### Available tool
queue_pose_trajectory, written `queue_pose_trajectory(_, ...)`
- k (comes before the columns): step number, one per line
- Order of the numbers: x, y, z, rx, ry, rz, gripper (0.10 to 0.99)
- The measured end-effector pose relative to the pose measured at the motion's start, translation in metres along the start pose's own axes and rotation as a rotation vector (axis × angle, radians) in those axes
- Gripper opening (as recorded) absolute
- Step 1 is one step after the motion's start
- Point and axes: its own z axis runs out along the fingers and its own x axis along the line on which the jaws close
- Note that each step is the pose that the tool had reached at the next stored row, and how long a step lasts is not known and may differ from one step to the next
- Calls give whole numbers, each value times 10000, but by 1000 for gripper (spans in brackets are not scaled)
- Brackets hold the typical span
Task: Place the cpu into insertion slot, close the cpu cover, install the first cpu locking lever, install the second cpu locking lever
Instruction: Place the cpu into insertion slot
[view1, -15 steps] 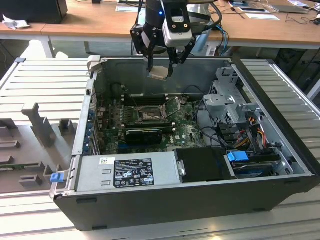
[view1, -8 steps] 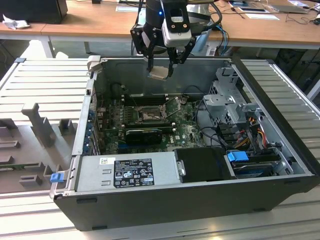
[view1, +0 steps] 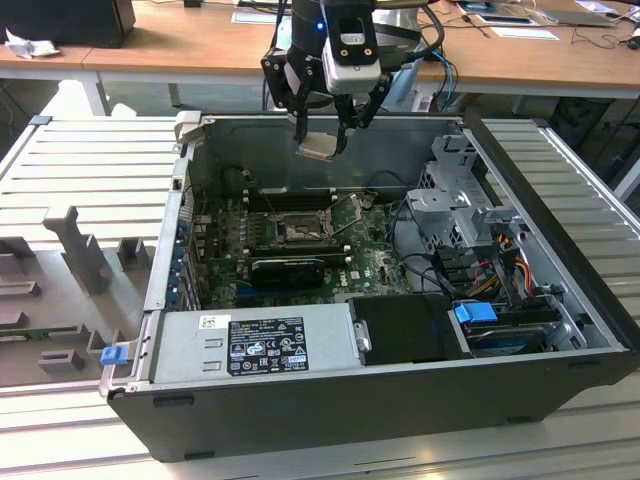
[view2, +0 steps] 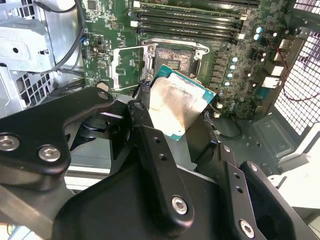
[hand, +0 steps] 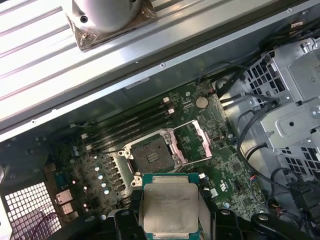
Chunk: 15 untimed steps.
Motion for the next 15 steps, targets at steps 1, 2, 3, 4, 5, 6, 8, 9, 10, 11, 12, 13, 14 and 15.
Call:
queue_pose_trajectory(1,0,0,0,-1,-5,47,529)
queue_pose_trajectory(2,0,0,0,-3,-8,82,529)
queue_pose_trajectory(3,0,0,0,-3,-10,114,529)
queue_pose_trajectory(4,0,0,0,-3,-15,174,529)
queue_pose_trajectory(5,0,0,0,-4,-19,208,529)
queue_pose_trajectory(6,0,0,0,-5,-21,233,529)
queue_pose_trajectory(8,0,0,0,-5,-25,275,529)
queue_pose_trajectory(9,0,0,0,-6,-28,312,529)
queue_pose_trajectory(10,0,1,0,-7,-30,333,529)
queue_pose_trajectory(11,0,1,0,-6,-32,351,529)
queue_pose_trajectory(12,0,1,1,-7,-33,368,529)
queue_pose_trajectory(13,0,1,1,-7,-34,383,529)
queue_pose_trajectory(14,0,1,1,-8,-36,403,529)
queue_pose_trajectory(15,1,1,1,-8,-37,414,529)
